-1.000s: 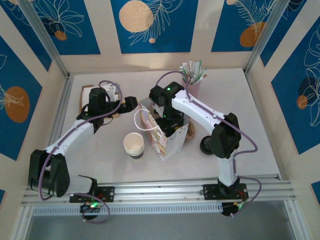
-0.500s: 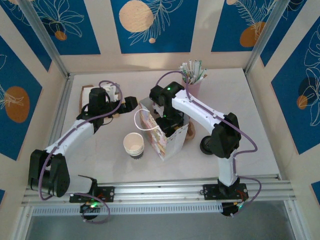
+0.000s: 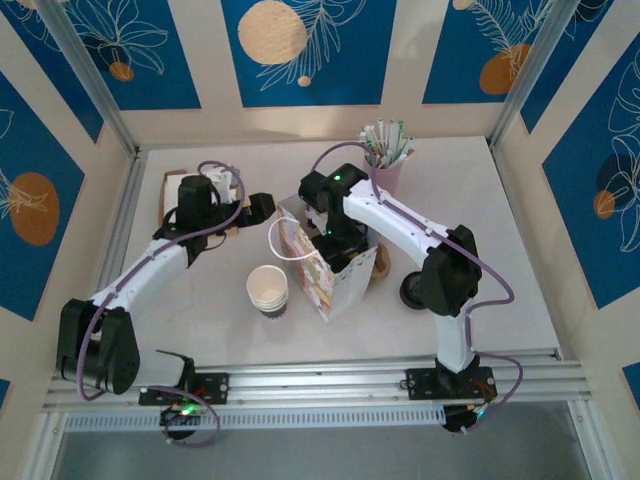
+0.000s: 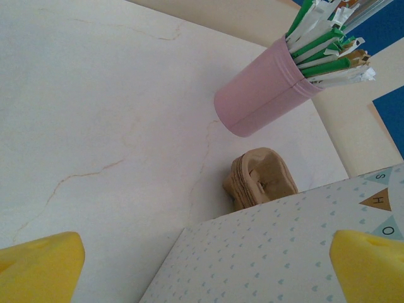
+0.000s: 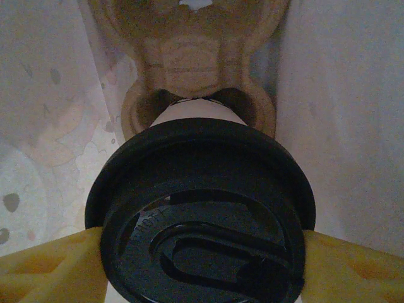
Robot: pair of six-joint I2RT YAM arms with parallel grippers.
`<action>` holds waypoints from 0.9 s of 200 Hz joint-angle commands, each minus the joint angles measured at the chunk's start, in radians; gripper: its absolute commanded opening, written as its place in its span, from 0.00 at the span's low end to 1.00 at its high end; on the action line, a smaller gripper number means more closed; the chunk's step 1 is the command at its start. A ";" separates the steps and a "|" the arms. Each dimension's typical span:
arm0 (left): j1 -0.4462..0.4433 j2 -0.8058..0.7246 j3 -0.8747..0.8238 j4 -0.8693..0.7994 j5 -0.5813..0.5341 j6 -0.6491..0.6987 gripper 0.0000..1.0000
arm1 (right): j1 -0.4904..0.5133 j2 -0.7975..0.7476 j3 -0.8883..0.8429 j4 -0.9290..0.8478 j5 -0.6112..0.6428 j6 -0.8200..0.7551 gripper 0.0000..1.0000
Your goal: Pack the takeout coffee
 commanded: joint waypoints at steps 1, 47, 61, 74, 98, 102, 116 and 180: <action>0.007 0.004 0.008 0.024 0.004 0.012 1.00 | 0.002 0.047 -0.023 -0.009 -0.011 -0.008 0.73; 0.007 0.004 0.007 0.027 0.003 0.013 1.00 | 0.004 0.046 -0.023 -0.010 -0.008 -0.008 0.76; 0.007 0.004 0.006 0.029 0.004 0.011 1.00 | 0.005 0.046 -0.023 -0.011 -0.007 -0.007 0.76; 0.007 0.003 0.005 0.029 0.004 0.011 1.00 | 0.005 0.046 -0.023 -0.011 -0.006 -0.006 0.76; 0.007 0.003 0.005 0.029 0.004 0.011 1.00 | 0.005 0.044 -0.020 -0.013 -0.005 -0.007 0.77; 0.007 0.002 0.005 0.029 0.004 0.011 1.00 | 0.004 0.044 -0.020 -0.013 -0.005 -0.007 0.77; 0.007 0.003 0.005 0.029 0.003 0.011 1.00 | 0.006 0.044 -0.018 -0.014 -0.004 -0.005 0.78; 0.006 -0.002 0.007 0.026 0.003 0.009 1.00 | 0.007 0.036 -0.015 -0.017 0.003 -0.005 0.80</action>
